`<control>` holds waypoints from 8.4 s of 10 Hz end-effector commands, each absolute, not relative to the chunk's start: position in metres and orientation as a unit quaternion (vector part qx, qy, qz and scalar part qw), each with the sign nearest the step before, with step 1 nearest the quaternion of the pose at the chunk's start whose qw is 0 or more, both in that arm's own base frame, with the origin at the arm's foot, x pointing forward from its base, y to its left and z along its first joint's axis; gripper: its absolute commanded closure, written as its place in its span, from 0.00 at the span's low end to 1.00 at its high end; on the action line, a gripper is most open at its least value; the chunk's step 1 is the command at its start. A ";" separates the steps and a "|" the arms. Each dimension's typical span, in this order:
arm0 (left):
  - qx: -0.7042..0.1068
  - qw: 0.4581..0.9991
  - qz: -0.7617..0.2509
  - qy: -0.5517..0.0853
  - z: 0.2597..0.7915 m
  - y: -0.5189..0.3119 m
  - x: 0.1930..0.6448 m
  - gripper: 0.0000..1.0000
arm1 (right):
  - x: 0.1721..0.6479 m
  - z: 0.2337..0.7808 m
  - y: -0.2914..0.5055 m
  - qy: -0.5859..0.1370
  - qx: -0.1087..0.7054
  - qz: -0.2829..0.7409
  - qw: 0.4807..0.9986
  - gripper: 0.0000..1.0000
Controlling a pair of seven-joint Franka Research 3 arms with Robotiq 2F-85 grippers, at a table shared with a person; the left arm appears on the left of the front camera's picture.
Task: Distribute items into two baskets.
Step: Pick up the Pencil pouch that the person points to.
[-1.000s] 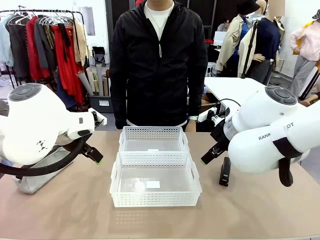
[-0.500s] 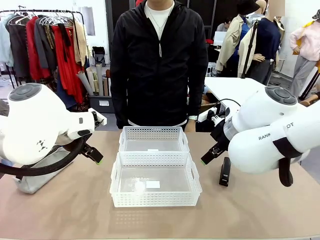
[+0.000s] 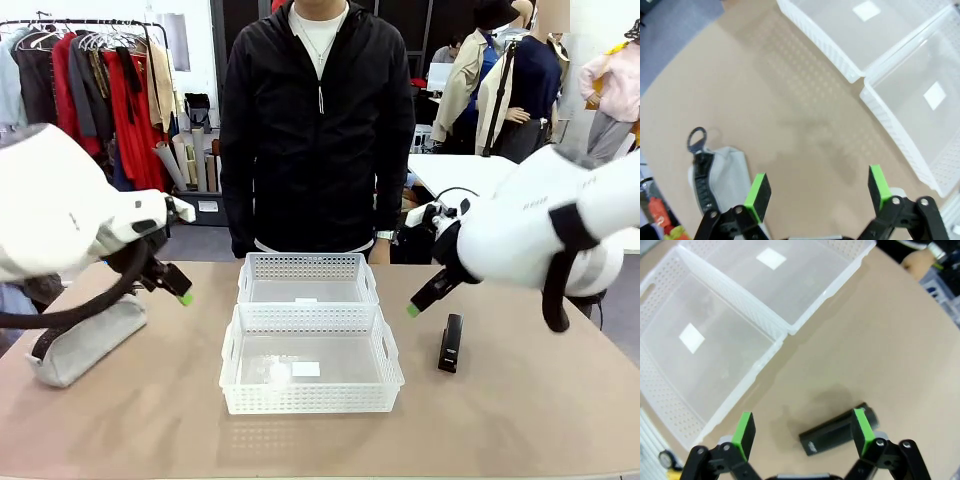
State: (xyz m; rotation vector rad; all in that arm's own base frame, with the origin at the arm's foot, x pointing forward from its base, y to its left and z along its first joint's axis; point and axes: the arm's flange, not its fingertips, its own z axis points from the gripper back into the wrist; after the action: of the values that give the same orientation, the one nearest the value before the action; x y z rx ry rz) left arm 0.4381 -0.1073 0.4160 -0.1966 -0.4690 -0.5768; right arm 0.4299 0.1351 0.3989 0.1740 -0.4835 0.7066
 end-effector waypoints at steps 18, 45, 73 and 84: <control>-0.247 0.891 -0.163 -0.344 0.524 0.174 0.379 0.00 | 0.441 0.503 -0.126 -0.288 0.322 0.236 0.871 0.00; -0.061 0.950 -0.221 -0.214 0.506 0.086 0.450 0.00 | 0.440 0.509 -0.130 -0.272 0.313 0.225 0.882 0.00; -0.045 0.937 -0.345 -0.022 0.344 0.005 0.499 1.00 | 0.440 0.509 -0.130 -0.272 0.313 0.225 0.882 0.00; -0.045 0.917 -0.392 -0.059 0.432 0.027 0.507 1.00 | 0.440 0.509 -0.130 -0.272 0.313 0.225 0.882 0.00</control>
State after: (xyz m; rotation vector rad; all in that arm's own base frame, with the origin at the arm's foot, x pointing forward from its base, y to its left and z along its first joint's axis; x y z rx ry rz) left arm 0.5045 0.0142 0.4059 -0.0747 -0.1072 -0.7710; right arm 0.4403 -0.1301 0.5078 0.6502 -0.5644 0.4694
